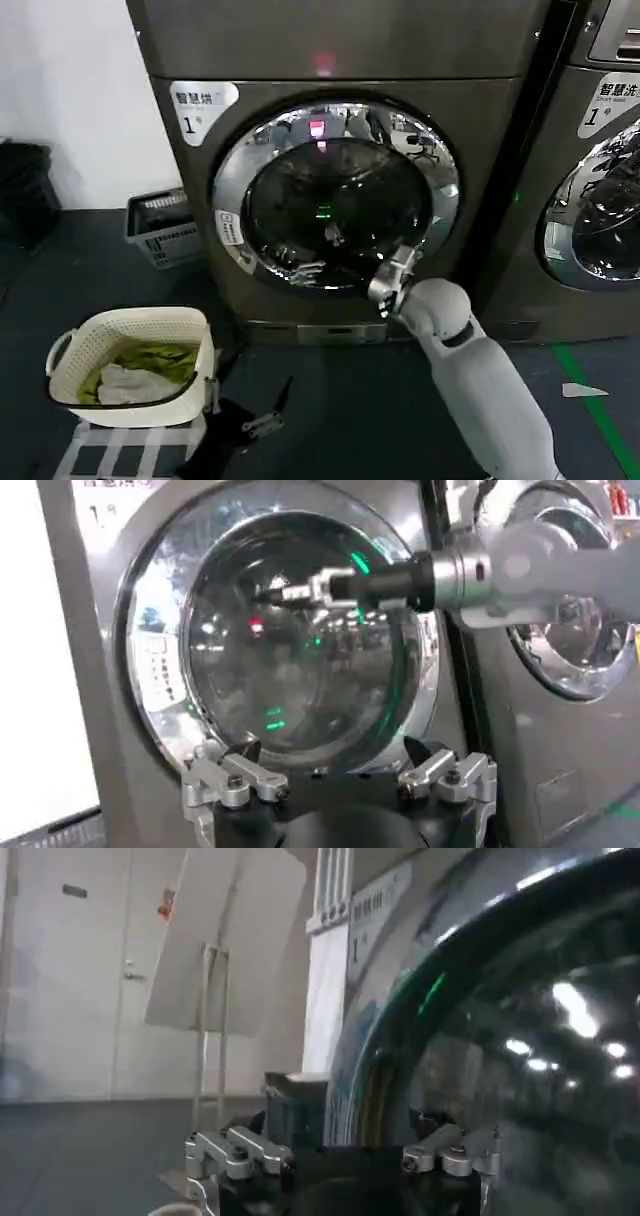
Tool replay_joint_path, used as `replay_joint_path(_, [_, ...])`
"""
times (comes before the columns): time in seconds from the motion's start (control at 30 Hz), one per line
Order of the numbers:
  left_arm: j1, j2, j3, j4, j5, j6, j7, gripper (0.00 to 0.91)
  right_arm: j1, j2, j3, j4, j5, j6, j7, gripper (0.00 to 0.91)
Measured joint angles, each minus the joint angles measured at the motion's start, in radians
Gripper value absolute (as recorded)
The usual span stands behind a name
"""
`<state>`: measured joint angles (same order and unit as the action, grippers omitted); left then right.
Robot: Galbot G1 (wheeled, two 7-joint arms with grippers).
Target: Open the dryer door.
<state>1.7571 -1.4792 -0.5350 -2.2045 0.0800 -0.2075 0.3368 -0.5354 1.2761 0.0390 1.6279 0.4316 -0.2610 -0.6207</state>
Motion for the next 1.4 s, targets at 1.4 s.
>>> replay_joint_path(1.4, [0.01,-0.009,0.026,-0.013,0.014,0.068,0.014,0.907,0.199,0.147,-0.121,-0.346,-0.068,0.09,-0.027,0.907])
